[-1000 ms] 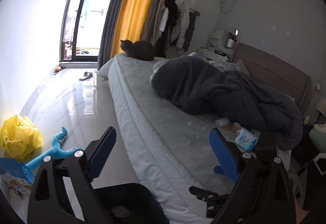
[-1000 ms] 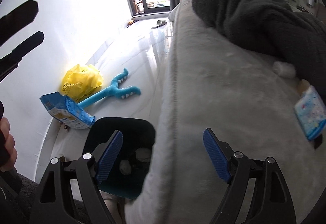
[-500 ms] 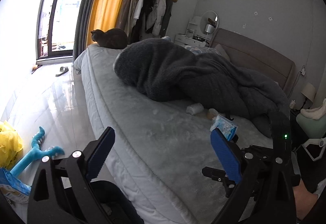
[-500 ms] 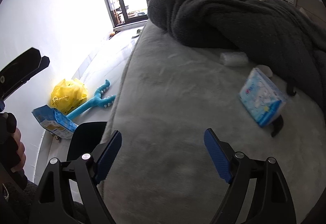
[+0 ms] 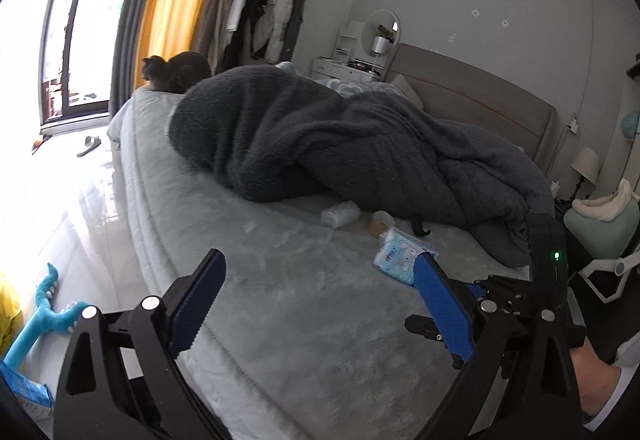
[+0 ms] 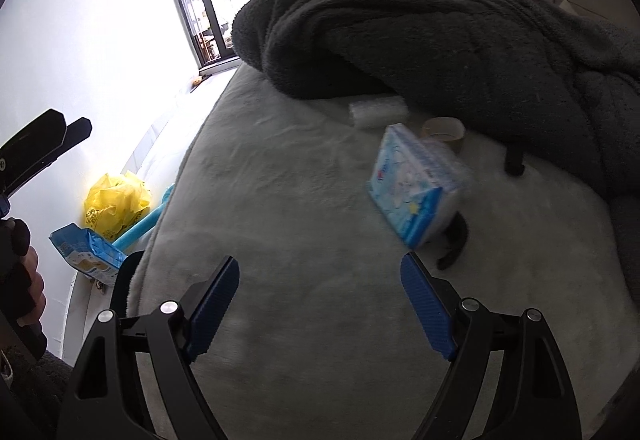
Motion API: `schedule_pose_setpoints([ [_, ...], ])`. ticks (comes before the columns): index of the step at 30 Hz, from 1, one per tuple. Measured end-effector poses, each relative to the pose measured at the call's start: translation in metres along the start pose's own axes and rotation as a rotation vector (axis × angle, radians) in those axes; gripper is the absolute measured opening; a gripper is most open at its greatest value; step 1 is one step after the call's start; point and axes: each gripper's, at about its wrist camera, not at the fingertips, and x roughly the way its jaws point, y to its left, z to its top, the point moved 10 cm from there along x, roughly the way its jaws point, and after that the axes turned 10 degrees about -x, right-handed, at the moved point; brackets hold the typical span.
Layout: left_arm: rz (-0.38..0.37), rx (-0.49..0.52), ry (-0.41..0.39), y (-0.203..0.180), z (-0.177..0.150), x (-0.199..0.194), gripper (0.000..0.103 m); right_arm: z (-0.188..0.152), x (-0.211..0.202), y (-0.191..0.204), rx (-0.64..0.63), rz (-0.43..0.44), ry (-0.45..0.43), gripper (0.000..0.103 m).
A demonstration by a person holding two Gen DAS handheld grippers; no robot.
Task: Collect trash
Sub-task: 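Move both open grippers from the bin over the bed toward the tissue pack, then grasp the blue-white tissue pack with the left gripper while the right gripper grasps the black curved piece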
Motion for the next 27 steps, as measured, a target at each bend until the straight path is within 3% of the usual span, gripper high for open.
schedule_pose_setpoints([
  [10,-0.063,0.023,0.044,-0.031,-0.004,0.041,0.096,-0.009,0.000,-0.047,0.018,-0.010,0.005,0.084],
  [13,-0.086,0.031,0.053,-0.040,-0.004,0.050,0.097,-0.012,0.005,-0.058,0.014,-0.005,0.020,0.074],
  [27,-0.137,0.133,0.152,-0.073,-0.024,0.105,0.097,-0.023,0.022,-0.081,-0.025,0.029,0.071,0.057],
])
